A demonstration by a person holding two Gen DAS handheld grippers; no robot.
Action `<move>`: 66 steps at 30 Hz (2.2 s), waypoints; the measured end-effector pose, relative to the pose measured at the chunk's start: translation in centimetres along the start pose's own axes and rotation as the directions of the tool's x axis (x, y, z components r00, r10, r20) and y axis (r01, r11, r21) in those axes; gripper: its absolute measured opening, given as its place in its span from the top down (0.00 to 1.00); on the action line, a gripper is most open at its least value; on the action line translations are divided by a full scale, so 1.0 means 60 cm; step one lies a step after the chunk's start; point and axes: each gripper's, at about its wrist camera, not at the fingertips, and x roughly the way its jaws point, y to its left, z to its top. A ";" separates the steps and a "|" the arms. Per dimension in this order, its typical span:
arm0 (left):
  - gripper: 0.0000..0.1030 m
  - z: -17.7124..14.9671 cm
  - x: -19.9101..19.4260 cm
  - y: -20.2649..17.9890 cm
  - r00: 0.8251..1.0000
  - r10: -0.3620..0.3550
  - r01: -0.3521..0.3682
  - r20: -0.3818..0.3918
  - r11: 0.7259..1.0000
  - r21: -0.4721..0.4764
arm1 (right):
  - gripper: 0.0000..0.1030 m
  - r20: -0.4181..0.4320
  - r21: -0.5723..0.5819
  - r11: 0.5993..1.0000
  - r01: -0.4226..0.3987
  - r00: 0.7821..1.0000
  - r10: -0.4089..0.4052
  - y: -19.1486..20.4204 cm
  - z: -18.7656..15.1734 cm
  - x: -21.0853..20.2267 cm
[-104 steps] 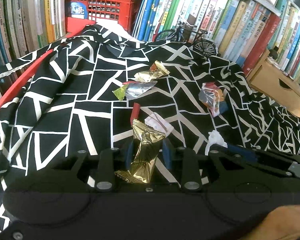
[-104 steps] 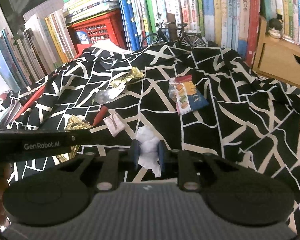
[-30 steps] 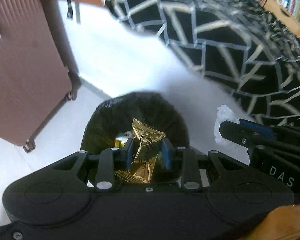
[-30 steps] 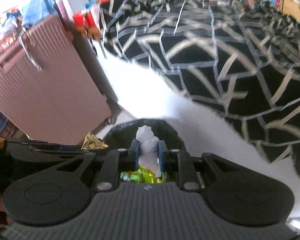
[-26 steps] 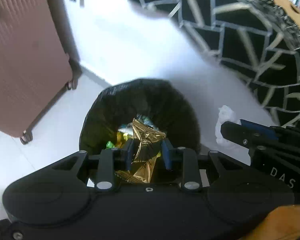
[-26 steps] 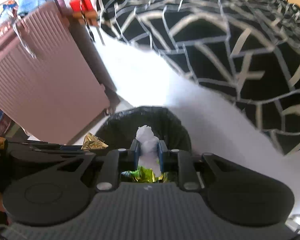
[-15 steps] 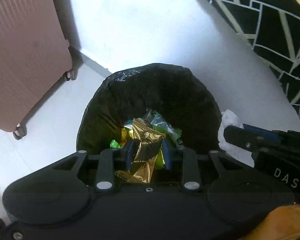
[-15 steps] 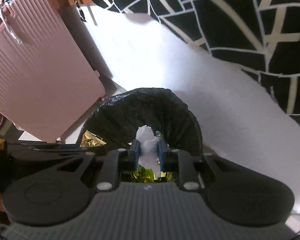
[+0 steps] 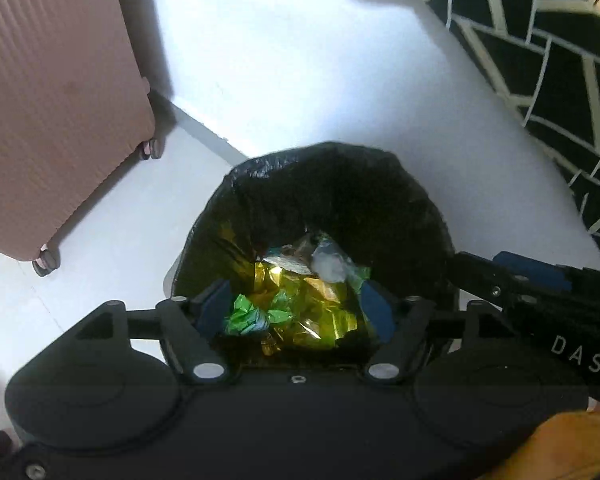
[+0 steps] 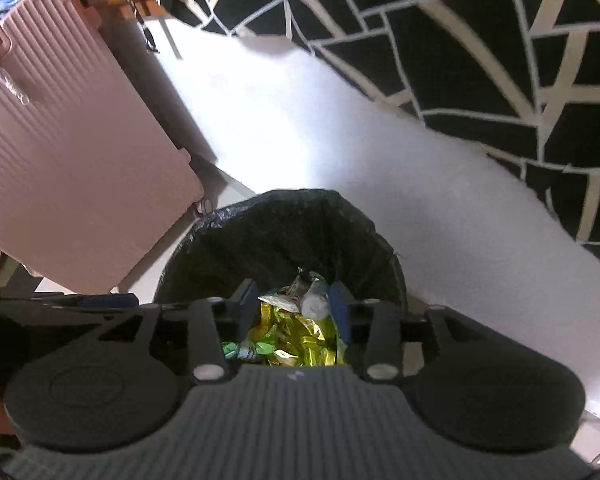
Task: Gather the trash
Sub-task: 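Return both tools to the trash pile on the blanket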
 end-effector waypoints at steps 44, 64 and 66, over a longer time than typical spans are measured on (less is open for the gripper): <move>0.10 0.658 -0.418 -0.423 0.811 -0.430 0.288 0.396 0.883 0.370 | 0.34 0.604 0.246 0.930 0.273 0.707 -0.367 -0.262 0.574 -0.482; 0.43 0.749 -0.024 -0.602 0.960 -0.176 0.169 0.218 0.984 0.051 | 0.32 0.400 0.124 0.981 0.147 0.898 -0.185 -0.519 0.742 -0.149; 0.43 0.754 0.000 -0.610 0.965 -0.155 0.149 0.211 0.988 0.041 | 0.32 0.376 0.122 0.984 0.134 0.911 -0.170 -0.529 0.744 -0.125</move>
